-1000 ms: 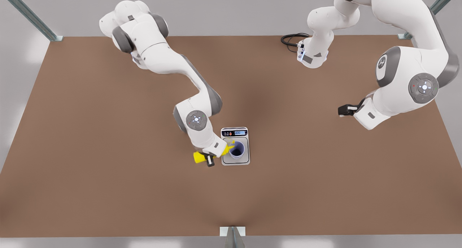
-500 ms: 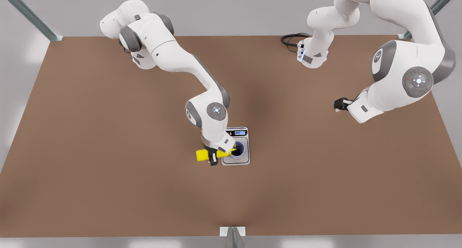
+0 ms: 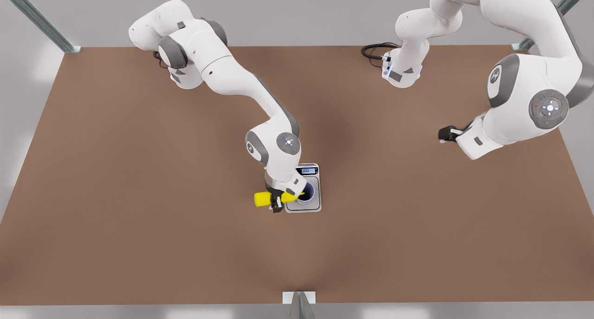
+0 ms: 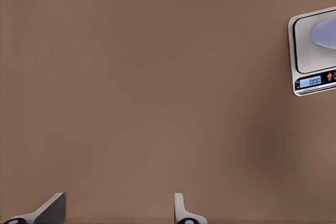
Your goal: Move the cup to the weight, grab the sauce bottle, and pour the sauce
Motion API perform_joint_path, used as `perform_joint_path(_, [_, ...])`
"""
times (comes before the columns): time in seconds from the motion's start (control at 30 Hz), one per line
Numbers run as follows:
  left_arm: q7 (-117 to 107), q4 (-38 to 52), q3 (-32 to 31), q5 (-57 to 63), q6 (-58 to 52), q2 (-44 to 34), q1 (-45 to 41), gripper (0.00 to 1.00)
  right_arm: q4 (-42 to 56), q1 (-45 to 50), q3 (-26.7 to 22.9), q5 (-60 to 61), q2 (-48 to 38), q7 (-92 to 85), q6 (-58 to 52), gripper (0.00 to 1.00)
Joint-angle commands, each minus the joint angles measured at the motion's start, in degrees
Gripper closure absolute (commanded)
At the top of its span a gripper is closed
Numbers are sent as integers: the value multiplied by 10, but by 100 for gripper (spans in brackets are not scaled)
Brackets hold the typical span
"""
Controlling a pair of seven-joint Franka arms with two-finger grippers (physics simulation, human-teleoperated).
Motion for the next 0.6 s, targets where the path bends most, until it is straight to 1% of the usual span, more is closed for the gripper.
perform_joint_path(0.0, [18,0,-1,4,2,0,0,0,1,0,0,-1,-1,26,1,53])
perform_joint_path(0.2, [18,0,-1,4,0,-2,-2,0,6,-14,4,6,-13,5,-16,53])
perform_joint_path(0.27, [18,0,-1,4,1,-1,-2,0,6,-34,6,49,-27,-8,-24,52])
perform_joint_path(0.3, [18,0,-1,4,1,-1,-2,0,6,-52,7,93,-32,-9,-41,52])
perform_joint_path(0.37, [18,0,-1,4,-1,-1,-2,0,5,-101,7,244,-39,-42,-66,52])
perform_joint_path(0.4, [18,-1,-2,4,-1,-1,-2,0,-1,-120,8,289,-38,-49,-67,52])
perform_joint_path(0.5, [18,-2,-1,4,0,-1,-2,0,-37,-197,9,478,-33,-197,-89,52])
perform_joint_path(0.57, [18,-2,-1,4,0,-1,-3,0,-45,-235,9,557,-29,-313,-111,52])
